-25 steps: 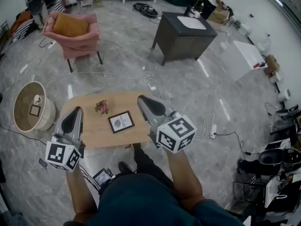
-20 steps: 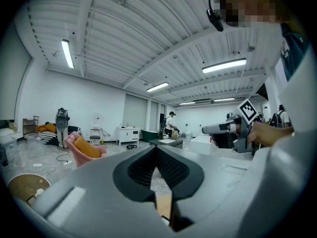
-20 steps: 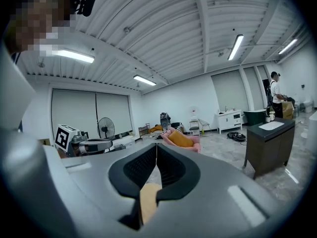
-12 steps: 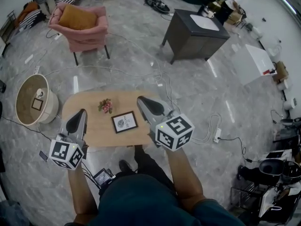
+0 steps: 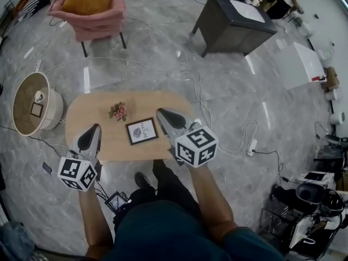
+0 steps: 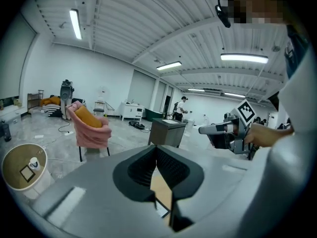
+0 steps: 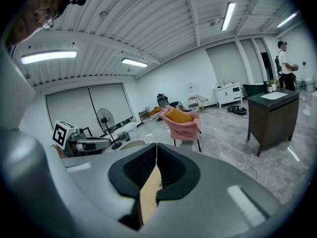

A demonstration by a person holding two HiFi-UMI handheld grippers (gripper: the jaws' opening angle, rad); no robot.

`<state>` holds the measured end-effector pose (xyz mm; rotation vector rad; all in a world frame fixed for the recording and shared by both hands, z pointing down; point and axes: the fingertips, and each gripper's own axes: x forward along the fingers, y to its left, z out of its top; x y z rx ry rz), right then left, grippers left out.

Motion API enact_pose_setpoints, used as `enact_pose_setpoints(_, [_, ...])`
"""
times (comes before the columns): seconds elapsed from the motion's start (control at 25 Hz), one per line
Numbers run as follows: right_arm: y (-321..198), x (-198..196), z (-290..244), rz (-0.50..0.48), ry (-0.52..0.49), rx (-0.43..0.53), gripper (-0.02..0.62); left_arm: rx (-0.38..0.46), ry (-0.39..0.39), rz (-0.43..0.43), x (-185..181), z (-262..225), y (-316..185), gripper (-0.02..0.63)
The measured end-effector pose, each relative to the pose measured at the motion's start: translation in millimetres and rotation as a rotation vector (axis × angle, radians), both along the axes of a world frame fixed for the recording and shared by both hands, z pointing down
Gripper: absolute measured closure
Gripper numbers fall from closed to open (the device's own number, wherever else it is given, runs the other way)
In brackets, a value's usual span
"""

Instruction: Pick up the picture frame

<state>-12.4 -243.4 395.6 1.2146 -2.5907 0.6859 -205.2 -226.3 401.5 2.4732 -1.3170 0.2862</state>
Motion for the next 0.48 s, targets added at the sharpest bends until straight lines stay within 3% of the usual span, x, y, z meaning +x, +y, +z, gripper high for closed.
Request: enact_pose_setpoints(0.48, [-45.6, -1.5, 97.7, -0.038, 0.017, -0.158, 0.581, -0.145, -0.007, -0.028, 4.8, 86.0, -45.8, 0.601])
